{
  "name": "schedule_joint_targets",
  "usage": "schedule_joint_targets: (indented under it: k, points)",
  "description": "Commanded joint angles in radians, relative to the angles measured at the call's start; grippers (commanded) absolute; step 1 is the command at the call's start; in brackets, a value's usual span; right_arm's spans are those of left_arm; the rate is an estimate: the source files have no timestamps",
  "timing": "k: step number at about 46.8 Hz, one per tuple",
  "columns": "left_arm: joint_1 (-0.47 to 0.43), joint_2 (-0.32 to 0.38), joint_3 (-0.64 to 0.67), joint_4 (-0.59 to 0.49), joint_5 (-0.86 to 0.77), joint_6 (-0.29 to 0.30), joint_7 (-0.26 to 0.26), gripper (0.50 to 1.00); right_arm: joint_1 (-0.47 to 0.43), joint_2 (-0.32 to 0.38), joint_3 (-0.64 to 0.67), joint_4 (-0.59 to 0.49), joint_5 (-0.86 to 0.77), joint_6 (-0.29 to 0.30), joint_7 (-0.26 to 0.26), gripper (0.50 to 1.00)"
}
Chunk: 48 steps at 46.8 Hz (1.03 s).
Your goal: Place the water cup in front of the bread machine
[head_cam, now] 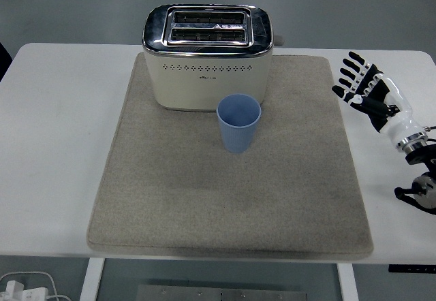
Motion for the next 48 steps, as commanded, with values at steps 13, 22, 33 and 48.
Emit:
schedule_joint_targets:
  k: [13,22,33,48]
  points:
    - [0.000,0.000,0.000,0.000,0.000,0.000,0.000,1.000,0.065,0.010,0.085,0.000,0.173,-0.011,-0.151,0.926]
    - [0.000,0.000,0.000,0.001,0.000,0.000,0.000,1.000,0.112,0.035,0.091,0.000,0.176,-0.069,-0.151,0.926]
    - [0.000,0.000,0.000,0.000,0.000,0.000,0.000,1.000,0.116,0.065,0.117,0.011,0.176,-0.069,-0.145,0.926]
    - [0.000,0.000,0.000,0.000,0.000,0.000,0.000,1.000,0.162,0.166,0.114,0.005,0.164,-0.084,-0.144,0.926]
